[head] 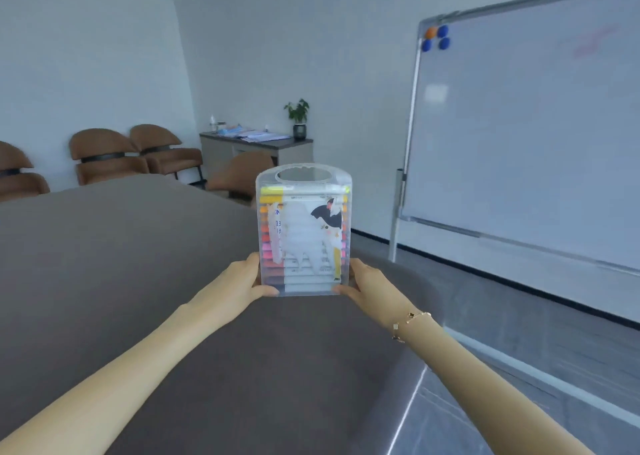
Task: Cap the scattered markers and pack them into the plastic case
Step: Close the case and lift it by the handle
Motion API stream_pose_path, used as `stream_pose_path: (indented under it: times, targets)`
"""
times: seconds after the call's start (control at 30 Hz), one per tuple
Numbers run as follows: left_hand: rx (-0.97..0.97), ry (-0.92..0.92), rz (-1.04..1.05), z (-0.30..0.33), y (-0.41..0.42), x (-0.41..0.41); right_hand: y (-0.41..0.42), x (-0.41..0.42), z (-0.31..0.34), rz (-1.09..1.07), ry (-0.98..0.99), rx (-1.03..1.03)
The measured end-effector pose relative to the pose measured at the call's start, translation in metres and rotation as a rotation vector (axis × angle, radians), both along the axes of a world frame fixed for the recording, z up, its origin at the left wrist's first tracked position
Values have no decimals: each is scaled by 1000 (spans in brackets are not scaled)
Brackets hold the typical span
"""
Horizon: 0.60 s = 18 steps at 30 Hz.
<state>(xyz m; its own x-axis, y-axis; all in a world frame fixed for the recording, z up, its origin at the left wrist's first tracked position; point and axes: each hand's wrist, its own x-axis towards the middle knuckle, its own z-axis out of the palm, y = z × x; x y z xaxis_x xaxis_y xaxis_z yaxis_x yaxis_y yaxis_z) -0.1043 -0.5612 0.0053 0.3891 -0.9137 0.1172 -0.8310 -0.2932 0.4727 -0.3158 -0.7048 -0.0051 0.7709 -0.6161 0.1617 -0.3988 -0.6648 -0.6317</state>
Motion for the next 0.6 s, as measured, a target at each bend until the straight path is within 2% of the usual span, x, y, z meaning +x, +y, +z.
stream_pose_path:
  times: [0.23, 0.43, 0.6]
  targets:
    - [-21, 14, -397, 11, -149, -135, -61, -167, 8, -434, 58, 8]
    - [8, -25, -495, 0, -246, -223, -116, -258, 9, -573, 111, 18]
    - [2, 12, -566, -12, -315, -259, -170, -298, 3, -627, 116, 35]
